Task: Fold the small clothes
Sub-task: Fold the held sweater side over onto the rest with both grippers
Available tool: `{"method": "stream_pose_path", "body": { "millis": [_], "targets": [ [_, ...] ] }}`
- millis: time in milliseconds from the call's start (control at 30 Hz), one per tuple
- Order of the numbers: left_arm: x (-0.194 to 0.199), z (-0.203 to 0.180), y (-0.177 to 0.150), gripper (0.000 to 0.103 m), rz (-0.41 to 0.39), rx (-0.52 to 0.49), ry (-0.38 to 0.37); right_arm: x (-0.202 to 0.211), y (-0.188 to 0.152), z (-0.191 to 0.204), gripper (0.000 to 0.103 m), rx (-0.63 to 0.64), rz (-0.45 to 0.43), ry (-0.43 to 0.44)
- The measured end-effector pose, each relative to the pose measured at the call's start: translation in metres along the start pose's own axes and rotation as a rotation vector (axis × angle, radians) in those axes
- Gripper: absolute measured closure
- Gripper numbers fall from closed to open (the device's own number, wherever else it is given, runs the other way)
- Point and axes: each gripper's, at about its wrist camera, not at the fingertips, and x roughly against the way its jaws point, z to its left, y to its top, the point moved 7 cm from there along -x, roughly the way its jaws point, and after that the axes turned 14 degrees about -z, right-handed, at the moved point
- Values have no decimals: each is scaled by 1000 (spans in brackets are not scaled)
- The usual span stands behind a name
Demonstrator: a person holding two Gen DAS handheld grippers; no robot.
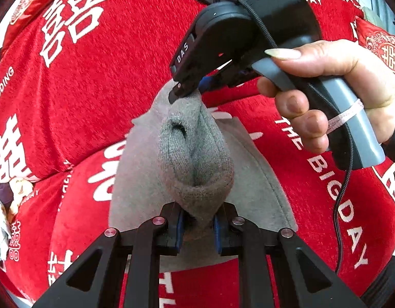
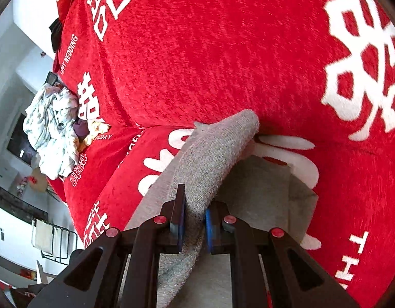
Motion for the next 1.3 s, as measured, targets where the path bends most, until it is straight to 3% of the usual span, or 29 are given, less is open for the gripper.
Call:
{"method": "stream_pose_path", "body": {
  "millis": [500, 867, 1100, 1300],
  "targets": [
    [-21, -24, -6, 84, 62, 49, -50, 6, -15, -37, 89, -49, -18, 5],
    [-26, -26, -14, 84, 60, 207, -219, 22, -19, -55, 90, -75, -61, 25],
    [-40, -41, -29, 84, 124, 214, -245, 14, -38, -79, 90, -117, -37, -12],
    [-35, -50, -26, 83, 117, 185, -253, 13, -39, -85, 89, -132, -39, -8]
  ]
}}
